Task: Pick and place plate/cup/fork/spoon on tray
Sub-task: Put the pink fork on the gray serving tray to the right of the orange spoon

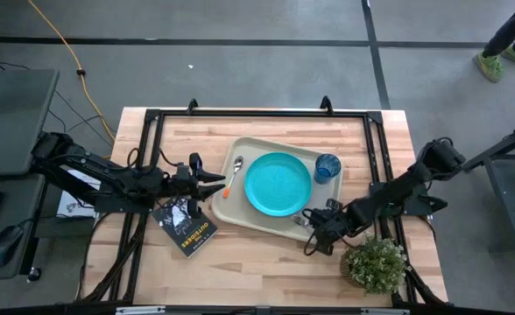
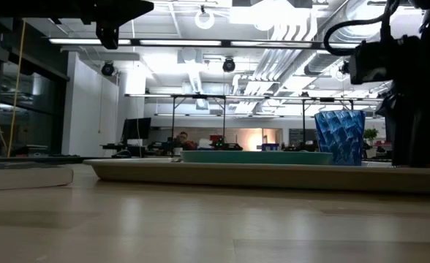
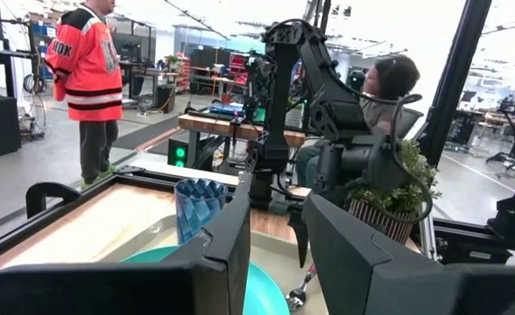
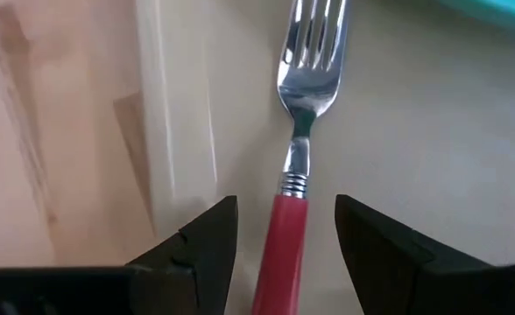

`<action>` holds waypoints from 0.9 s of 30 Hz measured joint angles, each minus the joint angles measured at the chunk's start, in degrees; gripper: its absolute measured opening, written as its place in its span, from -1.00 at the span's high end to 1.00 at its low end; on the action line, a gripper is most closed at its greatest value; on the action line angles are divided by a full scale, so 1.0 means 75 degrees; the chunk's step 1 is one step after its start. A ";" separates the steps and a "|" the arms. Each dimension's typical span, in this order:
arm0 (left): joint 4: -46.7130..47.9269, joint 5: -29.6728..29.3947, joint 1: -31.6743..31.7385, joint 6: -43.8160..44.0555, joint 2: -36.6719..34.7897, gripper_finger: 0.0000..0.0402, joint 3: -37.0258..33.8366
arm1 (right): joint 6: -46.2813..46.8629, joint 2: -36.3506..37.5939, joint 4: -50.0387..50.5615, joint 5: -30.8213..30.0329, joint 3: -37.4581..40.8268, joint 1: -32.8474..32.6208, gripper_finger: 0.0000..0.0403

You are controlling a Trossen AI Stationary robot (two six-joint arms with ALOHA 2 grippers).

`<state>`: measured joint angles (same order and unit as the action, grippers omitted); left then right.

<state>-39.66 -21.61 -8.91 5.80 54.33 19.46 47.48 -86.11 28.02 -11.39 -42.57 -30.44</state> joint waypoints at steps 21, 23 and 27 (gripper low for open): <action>-0.0003 0.0000 0.0000 0.0000 0.0000 0.52 0.0000 | -0.0790 -0.0190 0.0294 0.0107 -0.0038 0.0009 0.87; -0.0003 0.0000 0.0000 0.0001 0.0000 0.52 0.0000 | -0.0855 -0.0112 0.0426 0.0245 -0.0036 0.0009 0.87; -0.0003 0.0000 0.0000 0.0000 0.0000 0.52 0.0000 | -0.0878 0.0191 0.0722 0.0468 -0.0141 0.0003 0.78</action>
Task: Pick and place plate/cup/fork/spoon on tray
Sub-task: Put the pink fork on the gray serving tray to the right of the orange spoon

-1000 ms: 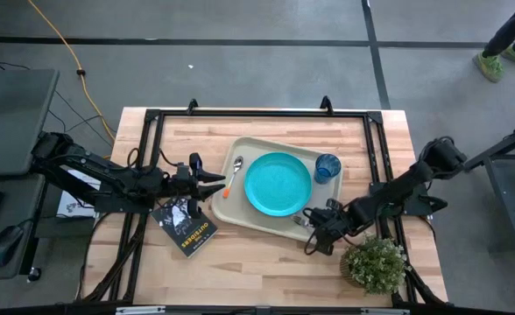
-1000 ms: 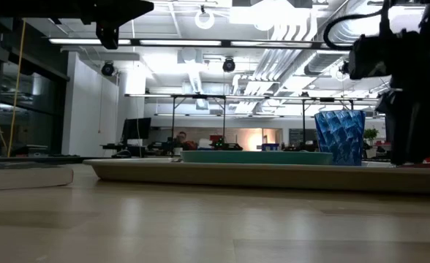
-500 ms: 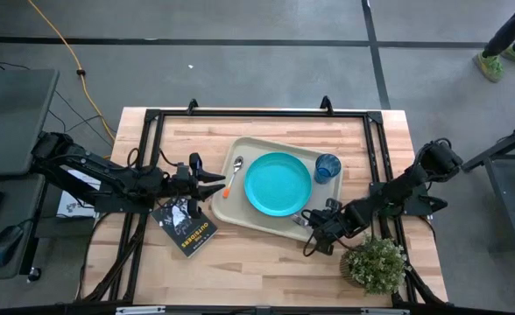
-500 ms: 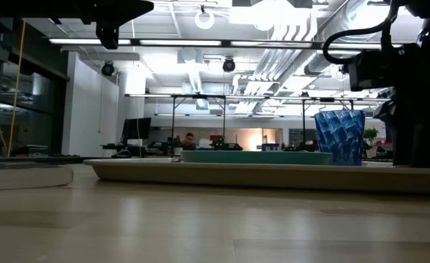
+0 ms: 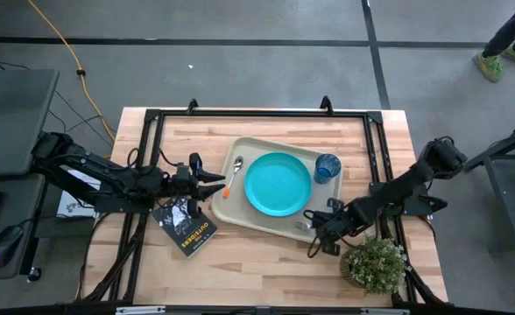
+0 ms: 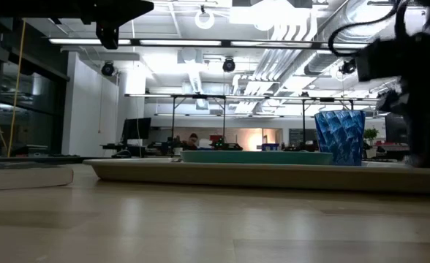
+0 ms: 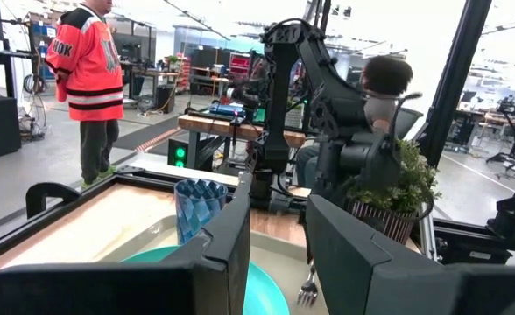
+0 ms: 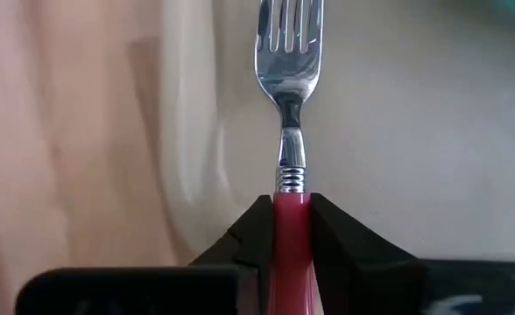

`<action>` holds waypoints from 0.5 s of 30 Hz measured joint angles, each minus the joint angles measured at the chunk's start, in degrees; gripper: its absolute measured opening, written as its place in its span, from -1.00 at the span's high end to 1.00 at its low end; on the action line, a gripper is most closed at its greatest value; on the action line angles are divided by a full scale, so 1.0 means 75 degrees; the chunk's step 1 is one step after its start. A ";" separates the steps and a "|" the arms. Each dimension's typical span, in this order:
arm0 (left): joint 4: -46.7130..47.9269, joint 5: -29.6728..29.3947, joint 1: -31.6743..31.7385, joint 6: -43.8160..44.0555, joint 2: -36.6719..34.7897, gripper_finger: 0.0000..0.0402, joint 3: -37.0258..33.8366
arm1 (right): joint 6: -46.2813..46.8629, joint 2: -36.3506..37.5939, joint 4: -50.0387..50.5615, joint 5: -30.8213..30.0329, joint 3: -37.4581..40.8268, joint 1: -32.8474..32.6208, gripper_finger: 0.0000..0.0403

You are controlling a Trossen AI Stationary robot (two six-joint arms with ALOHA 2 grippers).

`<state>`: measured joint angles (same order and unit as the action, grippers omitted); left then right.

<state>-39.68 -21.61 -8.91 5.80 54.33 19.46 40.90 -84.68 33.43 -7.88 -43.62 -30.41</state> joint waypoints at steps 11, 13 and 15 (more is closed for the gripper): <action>0.0002 0.0000 0.0000 0.0000 0.0000 0.52 0.0000 | -0.1632 0.0686 0.0910 -0.1751 -0.1757 -0.0003 0.87; -0.0001 0.0000 -0.0003 0.0022 0.0000 0.52 0.0000 | -0.2607 0.0758 0.0173 -0.2531 -0.1787 -0.0003 0.87; 0.0002 0.0000 -0.0006 0.0118 0.0000 0.52 0.0000 | -0.3750 0.0820 -0.0985 -0.3182 -0.1580 0.0044 0.87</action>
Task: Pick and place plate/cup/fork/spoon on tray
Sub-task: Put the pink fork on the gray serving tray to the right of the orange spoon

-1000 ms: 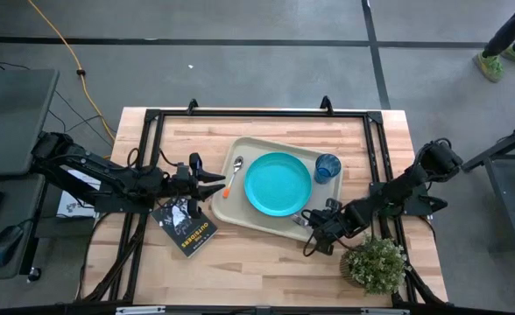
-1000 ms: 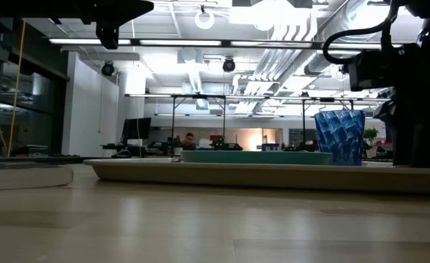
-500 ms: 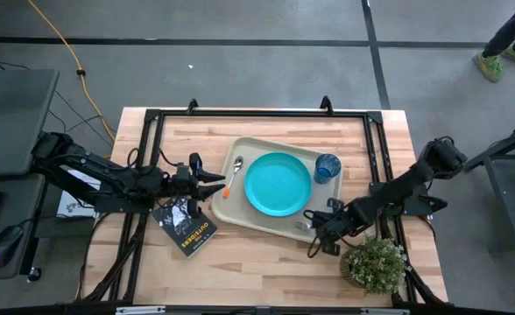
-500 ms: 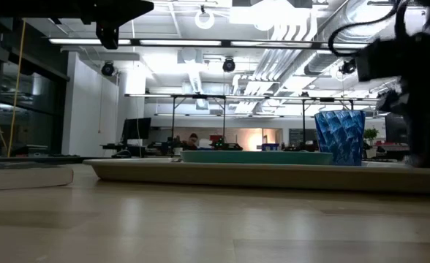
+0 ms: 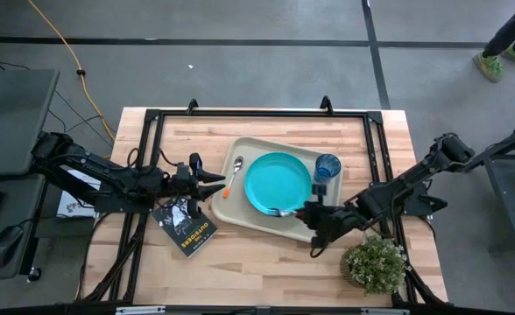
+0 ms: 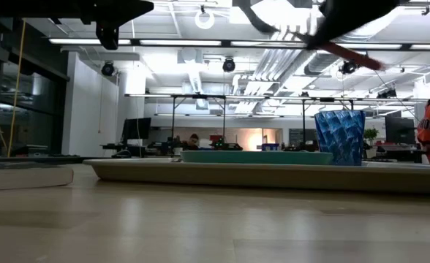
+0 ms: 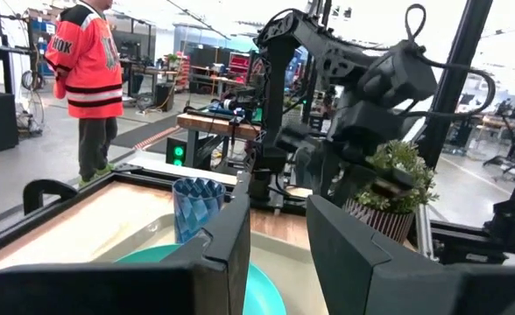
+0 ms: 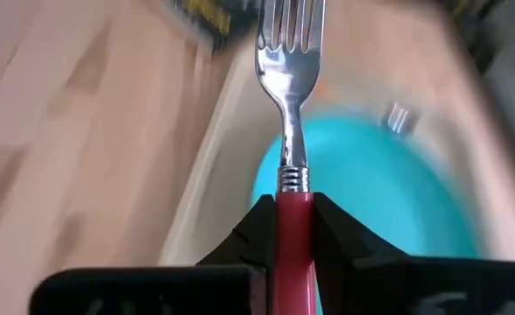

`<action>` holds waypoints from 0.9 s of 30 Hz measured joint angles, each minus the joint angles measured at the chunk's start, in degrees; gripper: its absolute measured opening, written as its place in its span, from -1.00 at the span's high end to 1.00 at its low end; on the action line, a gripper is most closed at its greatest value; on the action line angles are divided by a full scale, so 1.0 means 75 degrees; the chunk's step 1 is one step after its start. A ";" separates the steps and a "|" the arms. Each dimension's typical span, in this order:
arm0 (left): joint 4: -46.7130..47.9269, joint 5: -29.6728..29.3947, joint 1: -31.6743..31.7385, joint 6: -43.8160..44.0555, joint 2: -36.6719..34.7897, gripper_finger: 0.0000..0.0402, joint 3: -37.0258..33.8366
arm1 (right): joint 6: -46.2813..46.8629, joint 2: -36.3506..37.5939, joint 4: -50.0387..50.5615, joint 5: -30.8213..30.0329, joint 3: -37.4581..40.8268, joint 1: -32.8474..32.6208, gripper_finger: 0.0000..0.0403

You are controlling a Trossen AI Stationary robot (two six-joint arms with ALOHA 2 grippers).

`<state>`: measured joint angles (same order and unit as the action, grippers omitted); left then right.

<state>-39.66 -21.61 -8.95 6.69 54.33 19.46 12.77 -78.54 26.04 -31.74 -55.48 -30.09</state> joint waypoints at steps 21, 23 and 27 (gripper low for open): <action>-0.0002 -0.0003 0.0006 -0.0377 0.0000 0.52 0.0000 | -0.2909 -0.0082 -0.8465 0.2077 0.2179 0.3142 0.87; -0.0025 -0.0011 0.0006 -0.0432 0.0026 0.52 0.0000 | -0.2968 -0.0200 -0.8703 0.2101 0.2179 0.3142 0.87; -0.0061 -0.0189 0.0006 -0.0582 0.0155 0.52 0.0000 | -0.2909 -0.0568 -0.9178 0.2098 0.2179 0.3118 0.87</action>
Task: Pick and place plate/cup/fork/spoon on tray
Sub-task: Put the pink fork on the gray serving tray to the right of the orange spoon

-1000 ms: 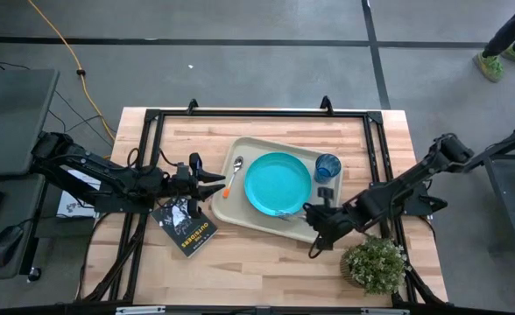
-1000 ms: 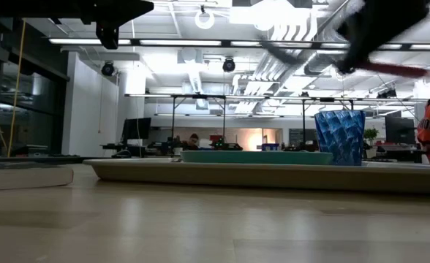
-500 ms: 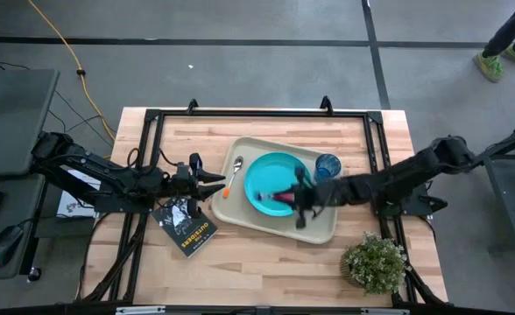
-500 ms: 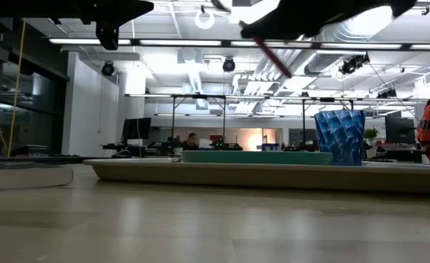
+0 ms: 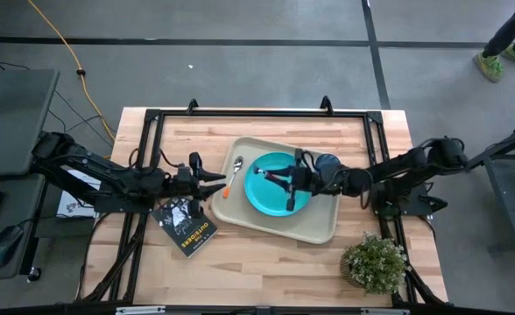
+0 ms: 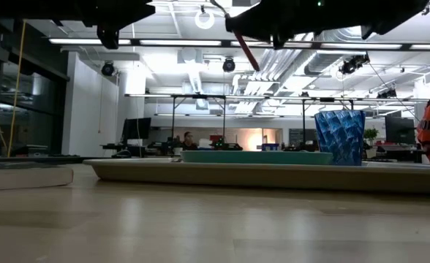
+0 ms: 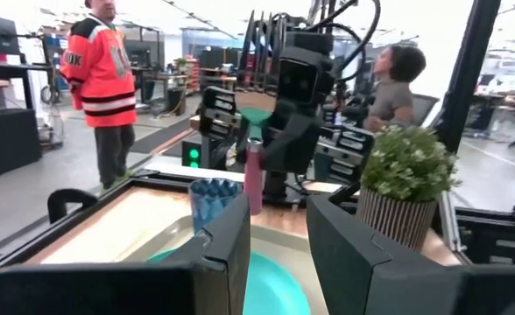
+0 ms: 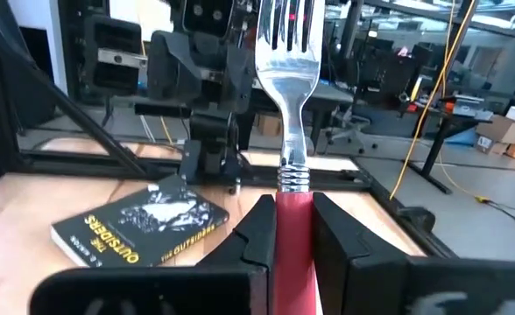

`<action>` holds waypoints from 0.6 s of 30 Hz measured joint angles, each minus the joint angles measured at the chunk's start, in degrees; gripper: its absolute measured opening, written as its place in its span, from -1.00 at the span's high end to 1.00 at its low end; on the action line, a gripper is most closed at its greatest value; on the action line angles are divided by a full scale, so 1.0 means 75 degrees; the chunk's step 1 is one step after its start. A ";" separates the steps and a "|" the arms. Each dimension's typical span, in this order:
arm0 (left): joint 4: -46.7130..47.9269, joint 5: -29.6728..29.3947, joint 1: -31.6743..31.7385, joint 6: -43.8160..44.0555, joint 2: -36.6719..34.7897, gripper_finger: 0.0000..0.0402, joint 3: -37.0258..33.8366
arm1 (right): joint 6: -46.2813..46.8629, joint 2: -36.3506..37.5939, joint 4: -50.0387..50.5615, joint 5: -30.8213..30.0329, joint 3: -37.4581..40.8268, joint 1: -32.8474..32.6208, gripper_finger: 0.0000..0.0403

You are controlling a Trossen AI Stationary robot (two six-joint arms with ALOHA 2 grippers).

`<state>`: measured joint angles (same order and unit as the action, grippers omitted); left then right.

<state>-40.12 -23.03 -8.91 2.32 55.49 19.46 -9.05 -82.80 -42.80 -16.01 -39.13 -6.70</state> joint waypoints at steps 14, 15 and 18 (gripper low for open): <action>-0.0971 -0.0055 0.0000 -0.0740 0.1323 0.16 0.0105 | -0.0002 -0.1210 -0.1035 0.0220 0.0003 -0.0010 0.87; -0.0989 -0.0069 0.0000 -0.0746 0.1450 0.12 0.0178 | 0.0001 -0.1273 -0.1135 0.0325 0.0003 -0.0028 0.87; -0.0988 -0.0085 0.0000 -0.0886 0.1869 0.00 0.0440 | -0.0003 -0.1500 -0.1520 0.0429 -0.0041 -0.0115 0.87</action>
<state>-47.53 -23.66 -8.91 -4.32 69.51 22.77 -9.07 -94.05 -54.20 -12.80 -39.44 -7.57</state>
